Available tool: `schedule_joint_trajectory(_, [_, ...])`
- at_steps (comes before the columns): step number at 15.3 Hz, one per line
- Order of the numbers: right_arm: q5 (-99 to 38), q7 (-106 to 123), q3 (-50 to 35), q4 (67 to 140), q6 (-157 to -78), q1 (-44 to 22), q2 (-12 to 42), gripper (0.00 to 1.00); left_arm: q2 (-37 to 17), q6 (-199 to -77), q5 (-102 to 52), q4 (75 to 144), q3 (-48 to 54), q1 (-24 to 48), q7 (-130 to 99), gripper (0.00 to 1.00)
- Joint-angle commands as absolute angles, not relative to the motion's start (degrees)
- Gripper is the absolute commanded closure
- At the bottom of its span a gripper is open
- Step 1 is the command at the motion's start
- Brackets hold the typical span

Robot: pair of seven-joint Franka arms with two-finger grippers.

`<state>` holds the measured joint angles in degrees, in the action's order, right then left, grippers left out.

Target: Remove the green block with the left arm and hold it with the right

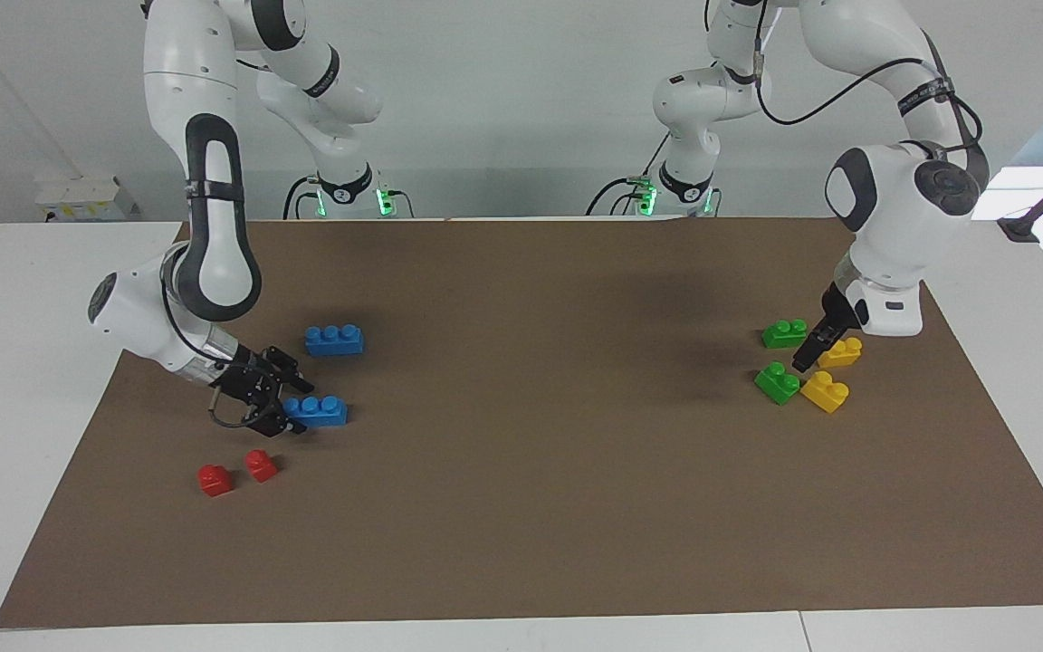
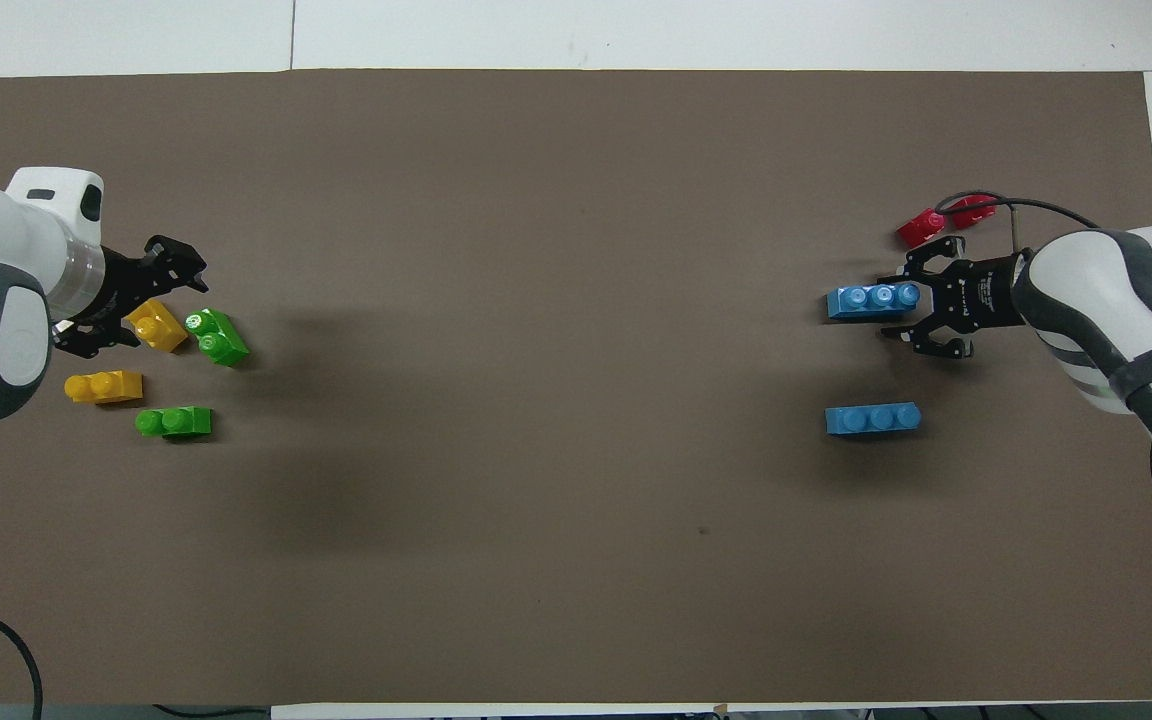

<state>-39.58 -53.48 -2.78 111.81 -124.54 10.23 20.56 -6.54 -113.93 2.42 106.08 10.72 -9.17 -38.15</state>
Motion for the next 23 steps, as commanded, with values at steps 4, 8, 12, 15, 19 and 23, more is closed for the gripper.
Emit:
schedule_joint_trajectory(4, [-37.2, -60.6, -3.1, 110.7, -119.8, 8.5, 13.0, 0.0, -2.5, -102.6, 2.3, 97.9, 11.3, -8.6, -36.2, 0.0])
schedule_joint_trajectory(8, [-21.5, -59.3, -3.3, 103.4, -112.8, 7.2, 10.8, 0.0, 0.9, -97.8, 2.2, 96.9, 12.0, -8.7, -22.1, 0.0])
schedule_joint_trajectory(12, [-18.6, -46.2, -3.2, 98.2, -107.0, 7.5, 8.0, 0.0, 0.9, -88.3, 2.0, 90.3, 11.6, -8.6, -11.3, 0.0])
schedule_joint_trajectory(15, [-12.3, -36.6, -3.5, 98.0, -105.3, 7.1, 4.5, 0.0, 0.2, -88.0, 2.2, 89.2, 11.5, -8.4, -11.3, 0.0])
schedule_joint_trajectory(19, [-5.5, -21.8, -3.8, 98.0, -100.3, 7.0, -0.2, 0.0, -0.9, -87.2, 1.3, 86.9, 11.1, -7.2, -11.2, 0.0])
schedule_joint_trajectory(23, [-3.6, -13.1, -3.8, 98.0, -94.6, 7.0, -3.2, 0.0, -0.4, -88.1, -1.3, 87.4, 10.7, -8.1, -2.4, 0.0])
